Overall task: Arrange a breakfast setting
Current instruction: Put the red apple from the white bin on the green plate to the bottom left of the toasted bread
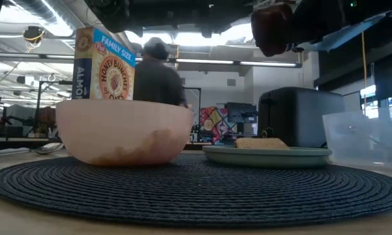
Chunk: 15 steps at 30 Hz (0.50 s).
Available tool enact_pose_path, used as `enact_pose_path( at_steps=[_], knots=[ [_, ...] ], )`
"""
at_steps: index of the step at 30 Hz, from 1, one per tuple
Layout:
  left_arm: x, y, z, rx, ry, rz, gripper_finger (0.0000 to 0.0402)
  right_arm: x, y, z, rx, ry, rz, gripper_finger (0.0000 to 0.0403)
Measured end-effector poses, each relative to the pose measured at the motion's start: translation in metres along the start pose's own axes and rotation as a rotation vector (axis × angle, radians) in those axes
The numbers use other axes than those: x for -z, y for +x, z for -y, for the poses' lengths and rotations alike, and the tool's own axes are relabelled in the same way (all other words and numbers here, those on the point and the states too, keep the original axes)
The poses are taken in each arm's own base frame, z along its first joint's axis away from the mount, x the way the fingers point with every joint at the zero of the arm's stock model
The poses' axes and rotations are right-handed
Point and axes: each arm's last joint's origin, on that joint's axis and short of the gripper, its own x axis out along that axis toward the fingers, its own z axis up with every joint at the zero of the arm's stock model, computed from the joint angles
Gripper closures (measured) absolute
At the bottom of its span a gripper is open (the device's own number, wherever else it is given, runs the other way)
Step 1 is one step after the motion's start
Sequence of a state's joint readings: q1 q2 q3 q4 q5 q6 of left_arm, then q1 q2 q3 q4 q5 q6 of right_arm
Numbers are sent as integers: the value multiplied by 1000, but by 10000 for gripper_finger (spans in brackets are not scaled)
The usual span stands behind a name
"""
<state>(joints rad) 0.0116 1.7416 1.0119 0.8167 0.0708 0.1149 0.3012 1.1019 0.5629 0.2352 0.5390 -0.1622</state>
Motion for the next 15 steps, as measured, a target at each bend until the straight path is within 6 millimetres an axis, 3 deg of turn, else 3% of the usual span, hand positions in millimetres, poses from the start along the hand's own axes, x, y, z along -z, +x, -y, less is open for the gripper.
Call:
enact_pose_path(
  at_steps=[15],
  knots=[
    [3, 24, -2, 22, 17, -26, 207, -1, 3, -1, 14, -13, 21, 123]
  ],
)
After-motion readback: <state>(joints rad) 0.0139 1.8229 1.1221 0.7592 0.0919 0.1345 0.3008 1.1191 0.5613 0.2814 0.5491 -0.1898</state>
